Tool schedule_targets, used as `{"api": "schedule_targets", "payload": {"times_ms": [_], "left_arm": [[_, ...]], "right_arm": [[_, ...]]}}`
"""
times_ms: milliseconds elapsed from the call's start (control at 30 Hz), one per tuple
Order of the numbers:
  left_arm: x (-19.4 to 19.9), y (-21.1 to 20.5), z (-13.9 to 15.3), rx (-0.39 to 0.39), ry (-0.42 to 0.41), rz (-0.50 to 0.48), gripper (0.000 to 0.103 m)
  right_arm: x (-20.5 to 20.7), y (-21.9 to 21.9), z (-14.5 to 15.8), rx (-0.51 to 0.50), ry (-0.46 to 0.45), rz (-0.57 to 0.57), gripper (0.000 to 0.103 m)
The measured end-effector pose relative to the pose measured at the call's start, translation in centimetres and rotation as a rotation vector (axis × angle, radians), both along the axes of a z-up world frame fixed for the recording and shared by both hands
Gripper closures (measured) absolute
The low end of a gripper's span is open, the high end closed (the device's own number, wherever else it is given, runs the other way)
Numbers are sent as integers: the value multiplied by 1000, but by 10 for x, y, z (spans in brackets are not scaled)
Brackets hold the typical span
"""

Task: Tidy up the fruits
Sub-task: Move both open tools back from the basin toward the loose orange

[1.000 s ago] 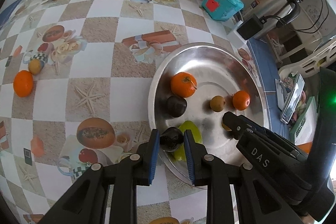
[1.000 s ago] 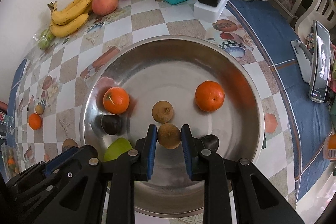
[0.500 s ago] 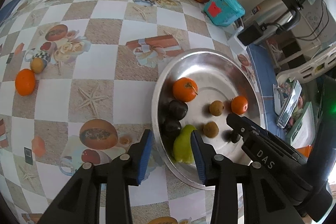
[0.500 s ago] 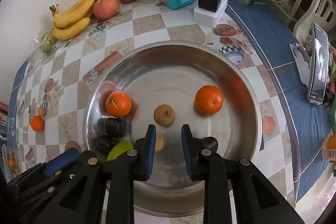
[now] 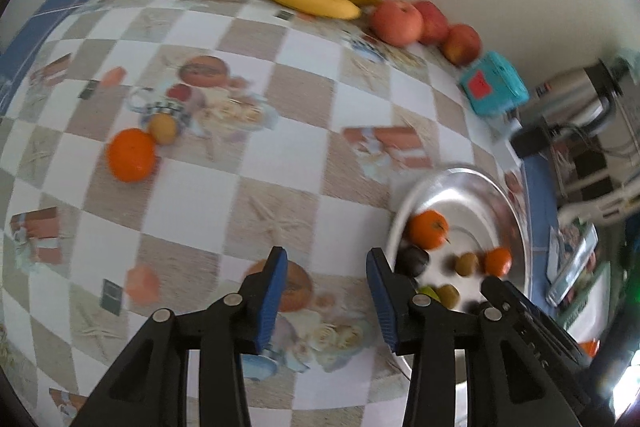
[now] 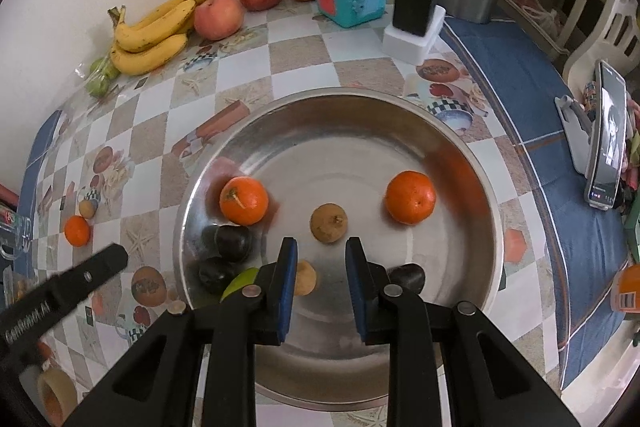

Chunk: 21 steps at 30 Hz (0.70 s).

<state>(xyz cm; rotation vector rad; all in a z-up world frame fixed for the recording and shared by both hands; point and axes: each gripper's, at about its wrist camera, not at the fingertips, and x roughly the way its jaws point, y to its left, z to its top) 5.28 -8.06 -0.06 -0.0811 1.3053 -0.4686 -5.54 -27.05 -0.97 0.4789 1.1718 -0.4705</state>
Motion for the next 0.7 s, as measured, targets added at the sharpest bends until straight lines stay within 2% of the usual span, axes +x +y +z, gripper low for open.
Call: {"api": "schedule_targets", "payload": {"times_ms": [333,433,500,533,567,633,700], "left_arm": [[10,16,-1,10,-6,62,56],[10,15,-1,19,-3,62,35],[9,15,-2,29,-5,61,34],[9,14,-2,35,-5,62,30],[9,14,-3,44,-4,65,20],[10,15,-7,62,4,77,11],[10,17,-9,73,7,86,7]], "right_arm": [[4,8,8,-16,-26,22,78],[5,7,6,-15,-18,18,77],[5,7,4,-19,-6,13,64],[5,7,3,-22,-2,12,57],[5,6,2,-23,1,10,53],[4,5,1,-21,4,6,48],[4,4,-1,-26,12,4,43]]}}
